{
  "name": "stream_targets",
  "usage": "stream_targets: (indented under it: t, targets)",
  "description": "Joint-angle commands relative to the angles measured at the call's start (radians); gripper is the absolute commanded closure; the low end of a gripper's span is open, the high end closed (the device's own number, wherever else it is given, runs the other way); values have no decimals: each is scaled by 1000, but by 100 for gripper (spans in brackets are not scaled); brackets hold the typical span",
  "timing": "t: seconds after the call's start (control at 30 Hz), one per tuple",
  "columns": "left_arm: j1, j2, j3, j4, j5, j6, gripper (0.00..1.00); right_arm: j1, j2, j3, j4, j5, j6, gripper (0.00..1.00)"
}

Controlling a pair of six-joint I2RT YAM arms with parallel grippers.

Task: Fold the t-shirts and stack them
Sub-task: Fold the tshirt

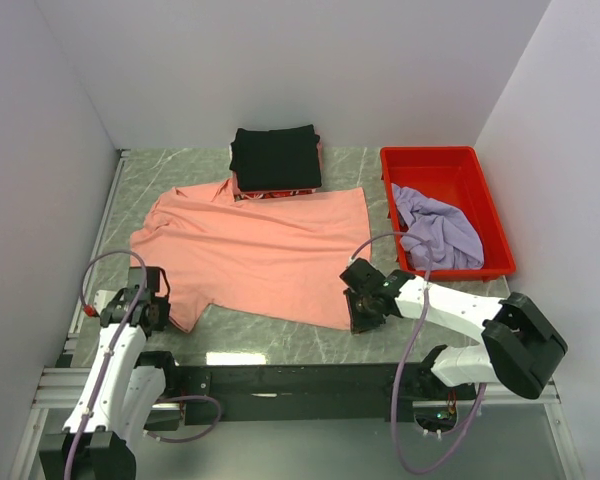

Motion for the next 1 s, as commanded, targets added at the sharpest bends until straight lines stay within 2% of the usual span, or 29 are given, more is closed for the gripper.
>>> stream_targets:
  t: [0.0,0.07,0.17,0.47,0.7,0.97]
  targets:
    - [-1,-43,76,-48,41,12,99,24,0,-13,-24,-22,25,80]
    - [-1,-81,96,-85,41,-11,99,29,-12,-3,-37,-29,13,93]
    - [0,-137,146,-143,25,-39,99,33,-31,31,-71,-19,-16,100]
    - [-1,-233,310,-352,-24,-99,99,35,-126,141,-264,-83,-96,100]
    - [-1,-275,395,-510,-50,-102,99,49,-179,140,-352,-163,-121,100]
    - [0,-381,407,-512,8,-19,99,115,-259,128,-412,-226,-95,100]
